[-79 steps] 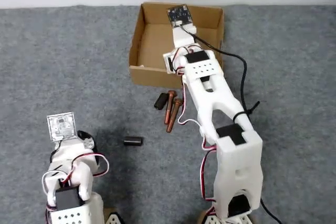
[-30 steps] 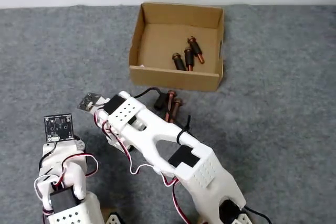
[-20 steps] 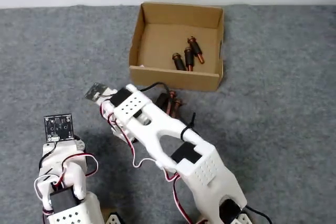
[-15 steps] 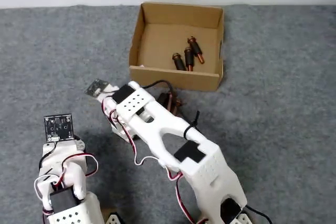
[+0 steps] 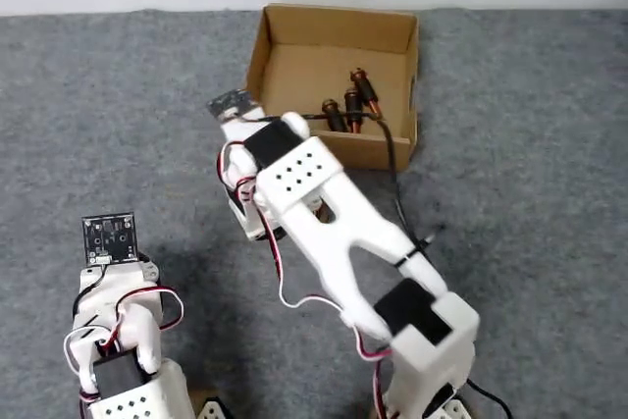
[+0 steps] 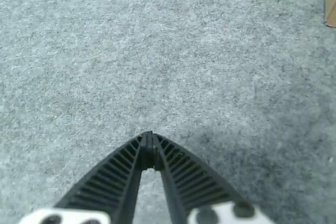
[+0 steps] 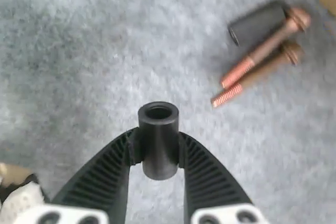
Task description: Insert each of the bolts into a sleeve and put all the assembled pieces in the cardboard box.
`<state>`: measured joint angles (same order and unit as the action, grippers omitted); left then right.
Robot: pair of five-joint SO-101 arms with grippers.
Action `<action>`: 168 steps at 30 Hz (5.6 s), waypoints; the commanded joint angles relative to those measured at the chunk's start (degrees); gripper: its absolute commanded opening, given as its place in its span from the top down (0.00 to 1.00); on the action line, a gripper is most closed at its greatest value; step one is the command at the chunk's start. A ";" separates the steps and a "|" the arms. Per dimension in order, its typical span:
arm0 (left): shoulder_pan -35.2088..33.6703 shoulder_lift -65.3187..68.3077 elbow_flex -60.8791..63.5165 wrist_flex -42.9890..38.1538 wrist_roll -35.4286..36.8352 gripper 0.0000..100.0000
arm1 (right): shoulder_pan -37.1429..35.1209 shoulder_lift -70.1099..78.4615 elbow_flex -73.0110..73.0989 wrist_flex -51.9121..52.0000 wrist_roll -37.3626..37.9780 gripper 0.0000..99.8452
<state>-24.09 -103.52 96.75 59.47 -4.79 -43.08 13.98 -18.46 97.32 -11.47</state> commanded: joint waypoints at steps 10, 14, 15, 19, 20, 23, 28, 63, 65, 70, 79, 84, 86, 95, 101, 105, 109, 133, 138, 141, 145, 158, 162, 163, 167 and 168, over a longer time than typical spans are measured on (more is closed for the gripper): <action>0.09 -0.26 -0.31 -1.32 -0.62 1.00 | 0.66 -22.29 19.16 1.45 -7.03 0.99; 0.09 -0.26 -0.31 -1.32 -0.62 1.00 | 3.30 -35.38 33.23 -4.44 -7.03 0.99; 0.35 -0.26 -0.31 -1.32 -0.62 1.00 | 5.14 -38.99 36.66 -5.76 -7.03 0.99; 3.69 -0.26 -0.31 0.00 -0.79 1.00 | 13.32 -53.23 48.18 -10.59 -6.59 0.99; 4.22 -0.26 -0.31 0.09 -0.79 1.00 | 15.25 -56.75 50.37 -11.38 -6.51 0.99; 4.84 -0.26 -0.31 0.26 -0.79 0.99 | 20.26 -65.45 55.47 -12.35 -5.89 0.99; 9.49 -0.44 -0.31 2.46 -0.88 0.99 | 31.34 -76.44 61.98 -11.91 -3.16 0.99; 41.14 58.20 -44.09 -15.12 20.40 1.00 | 50.24 -115.56 82.73 -11.65 -4.66 0.99; 41.32 64.79 -47.60 -17.49 23.12 1.00 | 50.86 -115.56 82.81 -11.65 -4.75 0.99; 45.19 79.91 -57.10 -18.90 24.26 0.99 | 51.21 -115.56 82.81 -11.65 -4.75 0.99; 48.88 101.36 -75.56 -15.74 24.97 0.96 | 51.21 -115.56 82.81 -11.65 -4.75 0.99; 49.85 111.38 -86.73 -5.89 27.60 0.92 | 51.21 -115.56 82.81 -11.65 -4.75 0.99; 49.93 115.78 -90.86 -2.46 28.13 0.92 | 51.21 -115.56 82.81 -11.74 -4.75 0.99; 50.81 132.22 -108.79 11.96 28.31 0.92 | 51.21 -115.56 82.81 -11.74 -4.75 0.99; 51.43 139.25 -119.34 20.40 28.31 0.92 | 51.21 -115.56 82.81 -11.74 -4.75 0.99; 51.25 143.82 -124.26 24.44 28.31 0.92 | 51.56 -115.56 82.81 -11.74 -4.75 0.99; 50.11 148.04 -128.75 27.52 28.31 0.92 | 52.35 -115.56 82.90 -11.74 -4.75 0.99; 49.93 163.78 -154.59 38.95 29.80 1.00 | 52.18 -115.56 82.99 -11.74 -4.84 0.99; 49.93 160.44 -166.81 41.05 32.35 1.00 | 52.18 -115.56 82.99 -11.74 -4.75 0.99; 50.29 156.92 -170.42 41.05 32.35 1.00 | 52.18 -115.56 82.99 -11.74 -4.57 0.99; 51.25 151.56 -170.42 41.05 30.51 1.00 | 52.18 -115.65 82.99 -11.74 -4.48 0.99; 52.22 132.66 -169.36 41.14 23.82 1.00 | 52.18 -115.65 82.99 -11.74 -4.48 0.99; 52.22 124.66 -160.66 41.23 23.82 1.00 | 52.00 -115.65 83.08 -11.74 -4.40 0.99; 52.22 122.02 -157.05 41.23 23.82 1.00 | 52.00 -115.65 83.08 -11.74 -4.40 0.99; 52.75 110.51 -140.44 40.97 22.68 1.00 | 52.00 -115.65 83.08 -11.74 -4.40 0.99; 52.92 107.34 -136.66 40.79 22.68 1.00 | 52.00 -115.65 83.08 -11.74 -4.40 0.99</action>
<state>28.04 14.55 -49.01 99.38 18.77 8.70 -101.45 64.97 87.12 -15.69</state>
